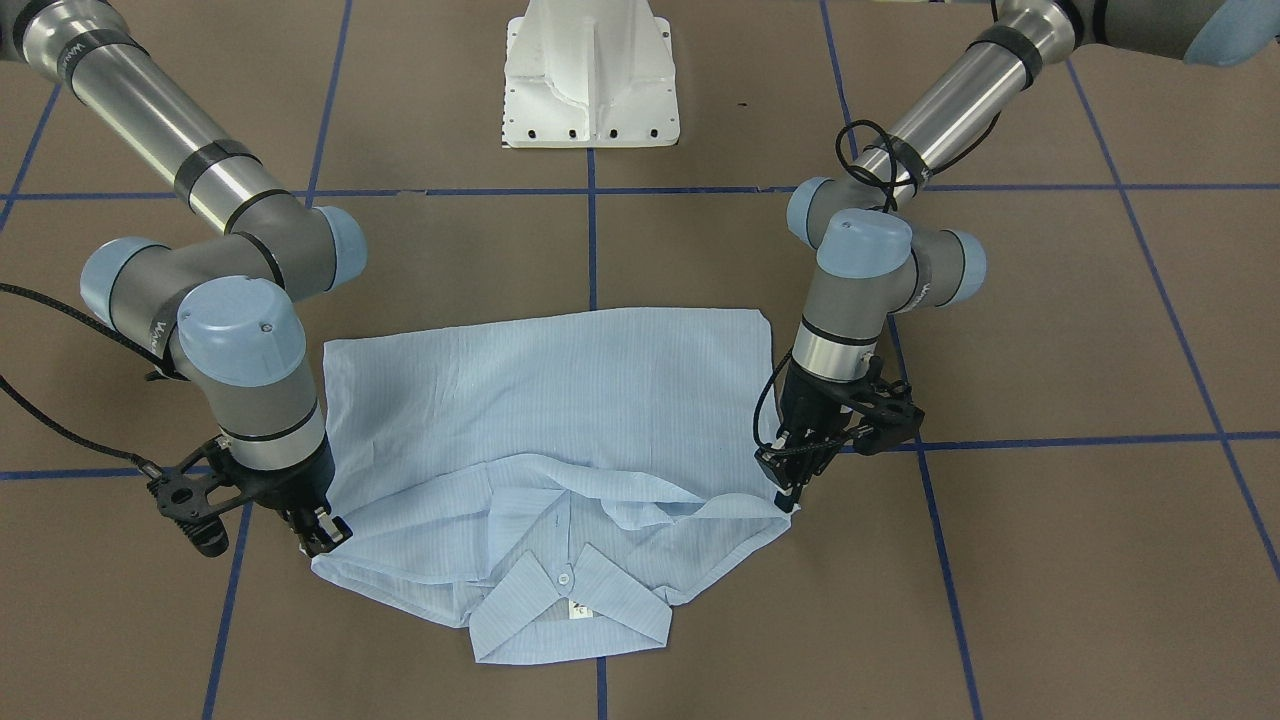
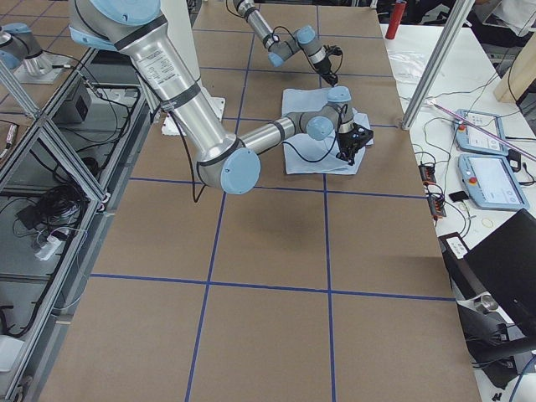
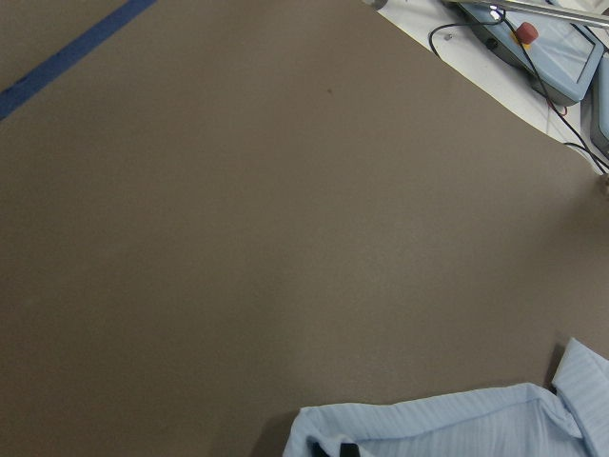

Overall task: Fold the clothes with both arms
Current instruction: 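Release the hem near the collar and raise both grippers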

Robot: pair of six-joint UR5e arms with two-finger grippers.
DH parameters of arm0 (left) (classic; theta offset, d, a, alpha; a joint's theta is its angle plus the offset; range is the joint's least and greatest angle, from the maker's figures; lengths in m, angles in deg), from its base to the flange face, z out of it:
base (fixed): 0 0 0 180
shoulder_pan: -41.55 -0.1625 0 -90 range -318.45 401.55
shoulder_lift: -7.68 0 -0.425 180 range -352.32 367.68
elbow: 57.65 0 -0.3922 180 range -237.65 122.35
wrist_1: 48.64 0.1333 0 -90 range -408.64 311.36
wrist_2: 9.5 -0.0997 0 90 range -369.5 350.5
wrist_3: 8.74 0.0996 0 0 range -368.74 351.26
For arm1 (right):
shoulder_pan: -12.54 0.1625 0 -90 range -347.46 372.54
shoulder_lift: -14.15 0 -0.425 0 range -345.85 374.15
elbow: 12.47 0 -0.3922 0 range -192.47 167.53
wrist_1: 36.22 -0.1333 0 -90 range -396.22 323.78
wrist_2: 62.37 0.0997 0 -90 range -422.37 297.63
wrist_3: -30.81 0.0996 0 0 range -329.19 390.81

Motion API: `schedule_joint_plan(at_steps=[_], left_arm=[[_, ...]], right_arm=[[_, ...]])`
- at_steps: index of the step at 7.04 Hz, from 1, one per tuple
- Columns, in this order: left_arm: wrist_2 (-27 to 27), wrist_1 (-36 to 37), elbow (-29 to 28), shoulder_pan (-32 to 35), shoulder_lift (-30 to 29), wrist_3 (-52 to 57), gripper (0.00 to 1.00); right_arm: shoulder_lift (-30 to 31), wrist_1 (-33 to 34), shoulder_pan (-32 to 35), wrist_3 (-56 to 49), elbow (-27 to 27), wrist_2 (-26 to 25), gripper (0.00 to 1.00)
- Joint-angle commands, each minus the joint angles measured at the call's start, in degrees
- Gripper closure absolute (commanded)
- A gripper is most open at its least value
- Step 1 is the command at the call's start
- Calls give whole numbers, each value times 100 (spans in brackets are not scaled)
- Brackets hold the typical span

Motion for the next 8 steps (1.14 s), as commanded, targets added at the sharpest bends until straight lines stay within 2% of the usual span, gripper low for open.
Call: schedule_joint_plan(at_steps=[1,2,3,4,5,6,7,8], left_arm=[[0,-22,-71,85,-16,225,100],[0,-22,-79,164,-16,392,99],[0,-22,-106,165,-16,463,53],[8,-22,-106,182,-24,507,40],[8,-40,-106,217,-24,612,34],[26,-57,-106,287,-24,639,32],[26,-75,-97,305,-24,718,32],[26,-92,-97,305,-16,719,32]], right_arm=[[-18,-118,-15,-9,128,-1,100],[-18,-118,-24,-9,128,8,100],[-27,-127,-15,-9,119,17,47],[-1,-354,-15,26,76,17,1],[165,-939,20,87,32,78,1],[688,-1206,-41,245,-465,105,0],[1190,-1208,-198,464,-1270,105,0],[1490,-1217,-409,953,-1696,96,0]])
